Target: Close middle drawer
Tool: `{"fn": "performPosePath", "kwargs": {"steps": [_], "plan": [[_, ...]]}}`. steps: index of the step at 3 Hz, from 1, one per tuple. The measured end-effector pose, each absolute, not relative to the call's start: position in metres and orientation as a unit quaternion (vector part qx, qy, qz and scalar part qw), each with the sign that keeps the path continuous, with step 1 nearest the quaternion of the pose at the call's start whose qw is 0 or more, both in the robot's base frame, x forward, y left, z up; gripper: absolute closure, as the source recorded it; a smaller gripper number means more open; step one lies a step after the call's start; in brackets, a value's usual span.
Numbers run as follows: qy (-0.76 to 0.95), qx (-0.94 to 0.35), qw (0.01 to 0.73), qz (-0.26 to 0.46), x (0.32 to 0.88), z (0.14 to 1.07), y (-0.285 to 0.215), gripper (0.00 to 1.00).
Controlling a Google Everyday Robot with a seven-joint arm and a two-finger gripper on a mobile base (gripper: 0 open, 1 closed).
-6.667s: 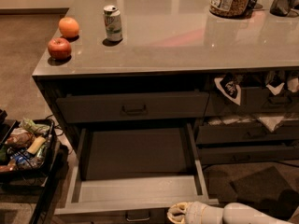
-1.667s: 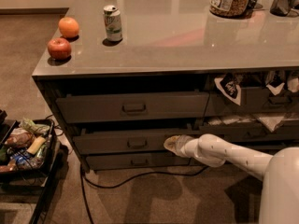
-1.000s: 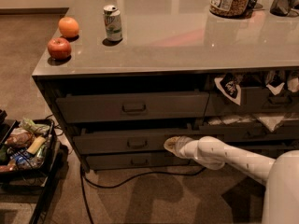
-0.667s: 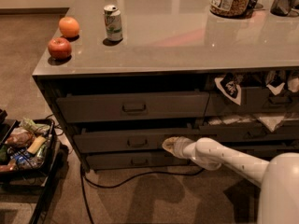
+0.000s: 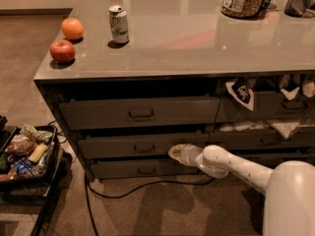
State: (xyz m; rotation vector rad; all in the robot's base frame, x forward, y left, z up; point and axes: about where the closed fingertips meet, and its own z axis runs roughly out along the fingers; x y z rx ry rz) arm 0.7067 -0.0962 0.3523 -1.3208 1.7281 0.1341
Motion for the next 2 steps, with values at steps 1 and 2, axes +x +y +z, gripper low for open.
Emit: {"fn": "performPosePath", "kwargs": {"steps": [1,2], "plan": [[0.696,-0.546,0.46,0.08,0.704,0.353,-0.096,1.0],[0.687,-0.566,0.445,0.099,0.682,0.374,-0.109,1.0]]}}
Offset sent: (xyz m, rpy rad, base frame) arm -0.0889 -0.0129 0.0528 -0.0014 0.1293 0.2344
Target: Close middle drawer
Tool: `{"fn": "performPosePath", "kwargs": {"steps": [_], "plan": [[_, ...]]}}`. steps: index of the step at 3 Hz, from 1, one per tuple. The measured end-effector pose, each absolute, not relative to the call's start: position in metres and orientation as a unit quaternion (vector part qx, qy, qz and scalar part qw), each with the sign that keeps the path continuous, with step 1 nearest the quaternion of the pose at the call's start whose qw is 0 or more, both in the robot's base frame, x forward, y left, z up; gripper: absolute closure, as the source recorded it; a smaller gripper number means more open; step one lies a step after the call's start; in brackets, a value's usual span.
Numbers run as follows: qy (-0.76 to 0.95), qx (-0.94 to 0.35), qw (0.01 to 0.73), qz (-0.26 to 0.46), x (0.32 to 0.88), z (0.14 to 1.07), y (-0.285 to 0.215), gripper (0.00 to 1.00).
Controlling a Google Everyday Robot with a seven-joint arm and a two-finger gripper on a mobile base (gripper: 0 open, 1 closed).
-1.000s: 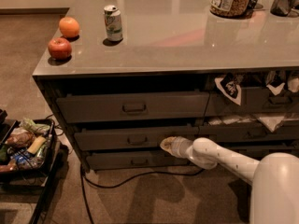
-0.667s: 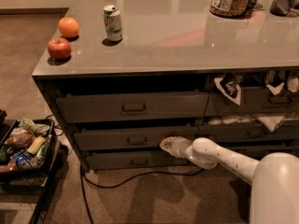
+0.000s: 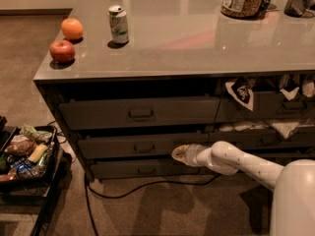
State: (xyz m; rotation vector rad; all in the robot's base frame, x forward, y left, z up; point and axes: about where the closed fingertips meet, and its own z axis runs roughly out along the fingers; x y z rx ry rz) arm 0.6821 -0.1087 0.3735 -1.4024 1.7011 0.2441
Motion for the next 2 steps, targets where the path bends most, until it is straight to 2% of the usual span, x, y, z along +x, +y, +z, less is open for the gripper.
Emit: {"fn": "performPosePath", "kwargs": {"steps": [2], "plan": [[0.663,-0.574,0.457,0.151,0.582,0.393,-0.115,1.0]]}}
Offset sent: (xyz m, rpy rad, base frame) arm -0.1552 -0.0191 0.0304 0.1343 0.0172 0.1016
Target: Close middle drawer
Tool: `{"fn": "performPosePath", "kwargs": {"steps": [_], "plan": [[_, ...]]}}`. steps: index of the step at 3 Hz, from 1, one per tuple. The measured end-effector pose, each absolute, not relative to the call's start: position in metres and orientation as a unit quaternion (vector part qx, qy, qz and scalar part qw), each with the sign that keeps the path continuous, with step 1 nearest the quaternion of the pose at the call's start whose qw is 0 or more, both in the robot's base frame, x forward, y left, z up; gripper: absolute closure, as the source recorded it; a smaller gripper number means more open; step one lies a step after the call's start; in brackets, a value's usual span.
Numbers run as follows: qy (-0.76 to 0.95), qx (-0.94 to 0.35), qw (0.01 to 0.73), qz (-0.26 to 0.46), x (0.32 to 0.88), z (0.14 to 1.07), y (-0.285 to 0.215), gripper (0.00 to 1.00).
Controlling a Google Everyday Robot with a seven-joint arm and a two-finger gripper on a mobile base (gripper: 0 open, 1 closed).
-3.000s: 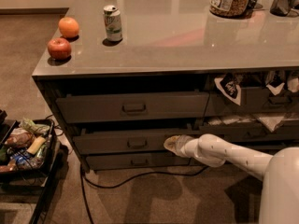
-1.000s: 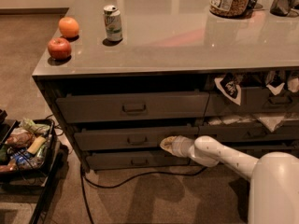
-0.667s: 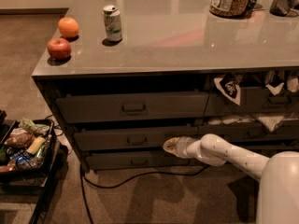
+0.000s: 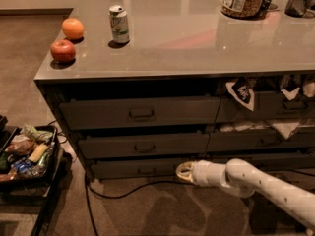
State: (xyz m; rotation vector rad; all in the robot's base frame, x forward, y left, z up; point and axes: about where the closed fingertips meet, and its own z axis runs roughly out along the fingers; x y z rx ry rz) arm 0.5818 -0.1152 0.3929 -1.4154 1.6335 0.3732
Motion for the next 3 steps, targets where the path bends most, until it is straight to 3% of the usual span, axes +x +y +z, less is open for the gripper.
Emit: {"fn": "performPosePath", "kwargs": {"steps": [1,3], "plan": [[0.661,-0.556,0.484,0.141,0.536,0.402,-0.122,1.0],[0.671,-0.504,0.544,0.014,0.446,0.475,-0.124,1.0]]}}
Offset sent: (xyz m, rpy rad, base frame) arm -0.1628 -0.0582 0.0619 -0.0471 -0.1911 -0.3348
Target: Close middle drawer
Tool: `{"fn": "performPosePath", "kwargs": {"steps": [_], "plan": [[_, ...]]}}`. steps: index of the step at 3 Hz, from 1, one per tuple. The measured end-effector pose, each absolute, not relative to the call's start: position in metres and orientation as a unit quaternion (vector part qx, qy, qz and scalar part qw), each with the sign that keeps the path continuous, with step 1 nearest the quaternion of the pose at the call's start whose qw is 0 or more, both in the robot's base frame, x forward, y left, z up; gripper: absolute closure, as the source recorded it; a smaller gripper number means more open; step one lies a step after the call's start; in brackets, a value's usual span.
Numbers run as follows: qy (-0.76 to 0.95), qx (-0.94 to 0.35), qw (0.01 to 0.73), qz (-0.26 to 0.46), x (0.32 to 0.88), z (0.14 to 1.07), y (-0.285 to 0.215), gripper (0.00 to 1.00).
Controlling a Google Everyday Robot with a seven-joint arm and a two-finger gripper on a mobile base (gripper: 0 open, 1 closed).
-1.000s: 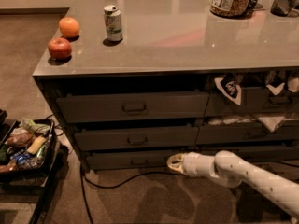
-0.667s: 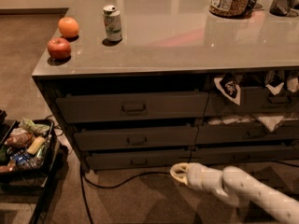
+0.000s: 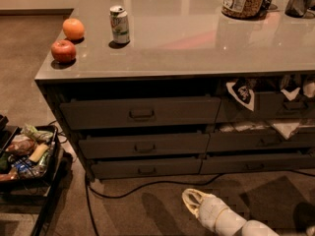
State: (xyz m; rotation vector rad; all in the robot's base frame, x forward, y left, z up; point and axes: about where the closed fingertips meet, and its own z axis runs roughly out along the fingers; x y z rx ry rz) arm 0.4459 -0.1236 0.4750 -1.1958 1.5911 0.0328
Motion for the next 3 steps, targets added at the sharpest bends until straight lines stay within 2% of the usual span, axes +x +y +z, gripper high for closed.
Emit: {"fn": "performPosePath", "kwargs": {"steps": [1,2,3], "plan": [[0.673,-0.495,0.55,0.006,0.4389,0.4834,-0.1206,1.0],[0.673,-0.495,0.55,0.006,0.4389,0.4834,-0.1206,0.83],[0.673,-0.495,0.55,0.006,0.4389,0.4834,-0.1206,0.59]]}}
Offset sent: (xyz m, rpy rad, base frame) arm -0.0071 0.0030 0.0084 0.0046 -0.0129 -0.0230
